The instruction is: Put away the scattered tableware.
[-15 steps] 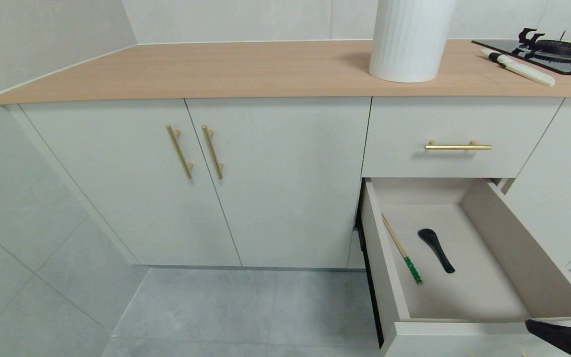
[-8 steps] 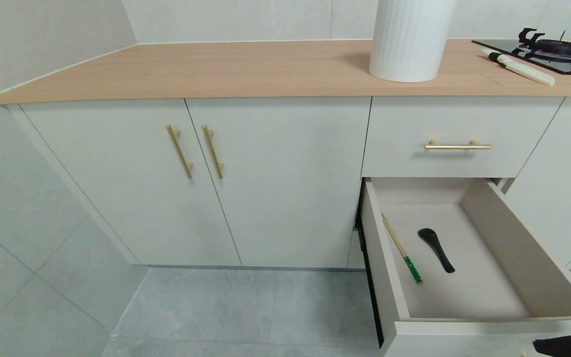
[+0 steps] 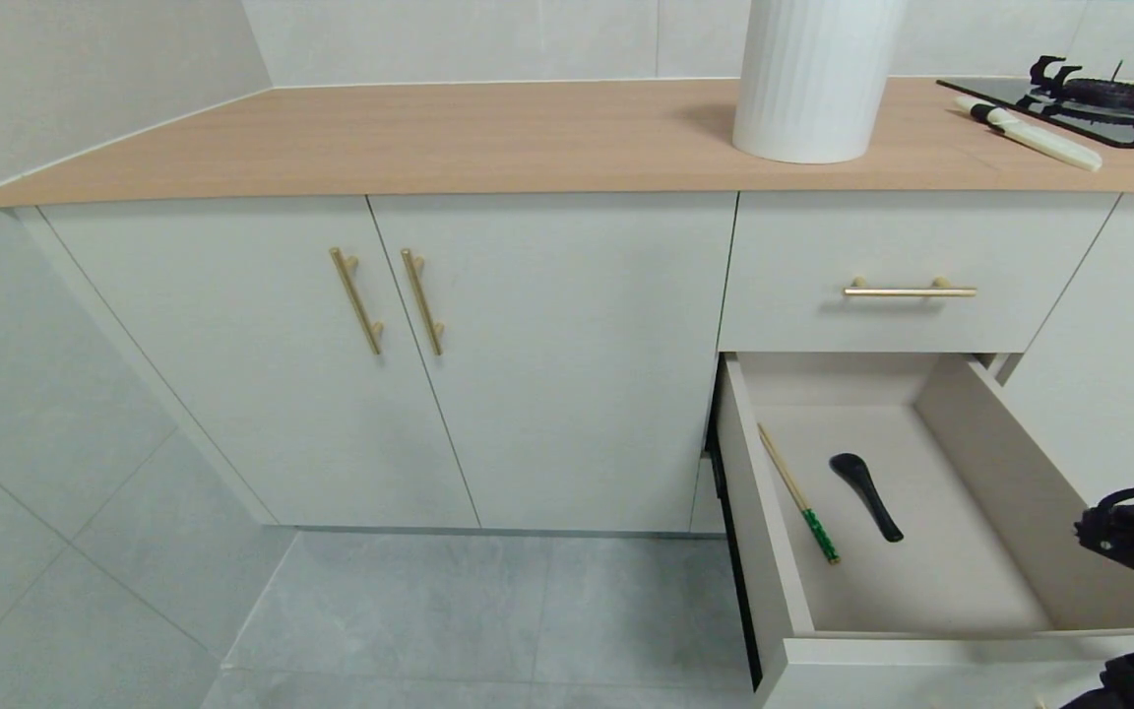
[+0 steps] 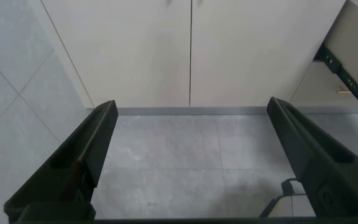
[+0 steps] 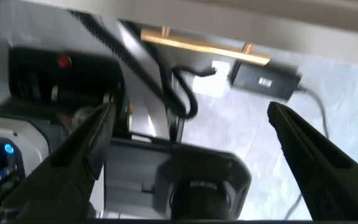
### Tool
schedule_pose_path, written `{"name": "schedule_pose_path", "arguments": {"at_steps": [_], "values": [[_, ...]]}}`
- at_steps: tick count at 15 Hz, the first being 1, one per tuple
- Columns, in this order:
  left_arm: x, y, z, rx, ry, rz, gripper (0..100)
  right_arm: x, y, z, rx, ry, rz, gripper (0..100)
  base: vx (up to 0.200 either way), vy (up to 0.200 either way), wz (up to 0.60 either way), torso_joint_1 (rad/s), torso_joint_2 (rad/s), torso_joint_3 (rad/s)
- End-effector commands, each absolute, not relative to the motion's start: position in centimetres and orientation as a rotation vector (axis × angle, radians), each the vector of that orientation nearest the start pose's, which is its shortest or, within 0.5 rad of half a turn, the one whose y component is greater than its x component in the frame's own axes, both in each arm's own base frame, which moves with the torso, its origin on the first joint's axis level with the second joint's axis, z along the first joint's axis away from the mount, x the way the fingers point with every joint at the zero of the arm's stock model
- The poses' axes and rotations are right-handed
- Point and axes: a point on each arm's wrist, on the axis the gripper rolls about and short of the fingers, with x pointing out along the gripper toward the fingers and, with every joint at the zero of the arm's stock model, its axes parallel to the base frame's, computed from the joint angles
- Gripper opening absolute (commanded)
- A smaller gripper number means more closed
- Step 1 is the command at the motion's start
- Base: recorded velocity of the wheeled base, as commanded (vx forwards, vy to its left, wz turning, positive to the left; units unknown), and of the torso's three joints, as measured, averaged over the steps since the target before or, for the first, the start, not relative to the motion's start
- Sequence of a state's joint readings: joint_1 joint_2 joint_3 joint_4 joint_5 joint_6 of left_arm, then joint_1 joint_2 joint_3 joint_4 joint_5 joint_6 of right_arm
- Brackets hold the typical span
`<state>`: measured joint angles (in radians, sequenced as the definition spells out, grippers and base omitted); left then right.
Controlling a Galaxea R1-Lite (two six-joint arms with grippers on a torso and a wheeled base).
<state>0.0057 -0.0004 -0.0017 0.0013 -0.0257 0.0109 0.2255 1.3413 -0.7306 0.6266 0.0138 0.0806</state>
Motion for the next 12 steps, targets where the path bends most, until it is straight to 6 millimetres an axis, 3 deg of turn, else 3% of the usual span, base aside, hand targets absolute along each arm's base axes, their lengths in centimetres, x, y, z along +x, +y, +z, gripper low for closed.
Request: {"name": "schedule_pose_path", "arguments": {"at_steps": [1, 12], "values": [[-2.29, -0.07, 7.57, 0.011, 0.000, -0.020, 100, 16.02, 3.96, 13.95, -0.081, 1.338, 0.153, 100, 0.000, 0.000, 0.00, 0.000, 0.00, 0.000], [-2.29, -0.07, 7.57, 0.011, 0.000, -0.020, 100, 16.55, 3.87, 13.86, -0.046, 1.150, 0.074, 100, 0.000, 0.000, 0.00, 0.000, 0.00, 0.000]]}}
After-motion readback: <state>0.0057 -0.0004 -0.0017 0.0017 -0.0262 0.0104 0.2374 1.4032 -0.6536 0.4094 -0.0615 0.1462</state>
